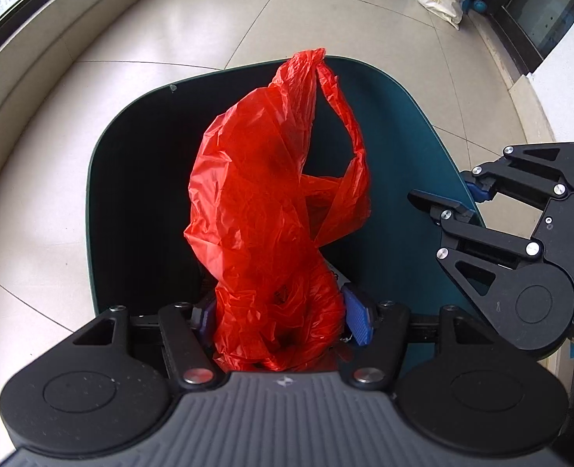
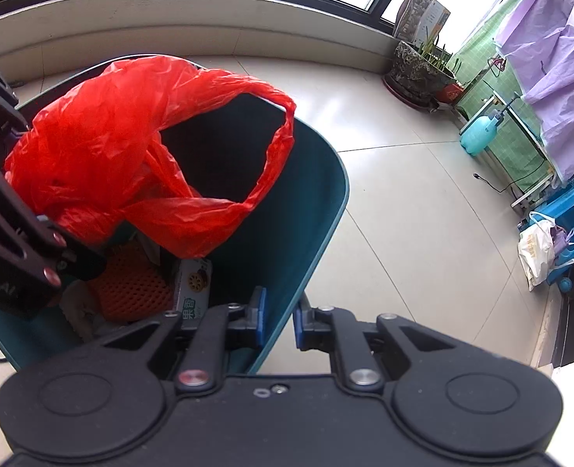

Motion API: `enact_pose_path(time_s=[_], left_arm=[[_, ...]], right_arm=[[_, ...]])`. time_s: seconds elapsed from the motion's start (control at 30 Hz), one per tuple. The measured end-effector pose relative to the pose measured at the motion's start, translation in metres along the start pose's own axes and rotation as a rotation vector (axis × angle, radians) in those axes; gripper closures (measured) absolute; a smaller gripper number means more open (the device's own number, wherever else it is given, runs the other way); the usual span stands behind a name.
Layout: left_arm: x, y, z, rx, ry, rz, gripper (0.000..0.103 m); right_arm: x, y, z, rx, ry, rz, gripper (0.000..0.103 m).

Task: Collect trash
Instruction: 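Carry the red bag into the teal bin and open the left gripper, then move the left gripper to the pink-brown snack stick wrapper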

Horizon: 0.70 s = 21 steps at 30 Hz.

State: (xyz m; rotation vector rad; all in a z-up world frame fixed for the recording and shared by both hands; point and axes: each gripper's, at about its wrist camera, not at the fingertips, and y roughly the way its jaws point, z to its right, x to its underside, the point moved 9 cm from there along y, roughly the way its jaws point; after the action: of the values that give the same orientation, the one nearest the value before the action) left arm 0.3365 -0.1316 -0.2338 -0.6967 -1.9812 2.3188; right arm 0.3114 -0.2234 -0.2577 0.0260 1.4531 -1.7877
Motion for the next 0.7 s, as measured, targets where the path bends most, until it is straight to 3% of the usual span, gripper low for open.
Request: enact_pose_path(time_s=[0.13,0.2,0.37,0.7], left_arm=[[0.0,-0.001,-0.005,0.01,-0.011,-0.01,0.037],[0.001,-0.001,-0.007,0.01,-0.019,-0.005,0.03],[0.001,-0.008,-0.01,0.02,-0.027,0.016,0.03],[0.013,-0.062,-0.028,0.041,-0.03,0.139,0.03]], right_arm=[[0.0,0.0,0.0,0.0,-0.001,0.0,0.09],[0.0,-0.001,0.0,-0.002,0.0,-0.002,0.09],[-0.001,-0.001,0.001,0.0,0.0,-0.004,0.09],[-0.002,0.001,0.002,0.002,0.001,-0.002,0.091]])
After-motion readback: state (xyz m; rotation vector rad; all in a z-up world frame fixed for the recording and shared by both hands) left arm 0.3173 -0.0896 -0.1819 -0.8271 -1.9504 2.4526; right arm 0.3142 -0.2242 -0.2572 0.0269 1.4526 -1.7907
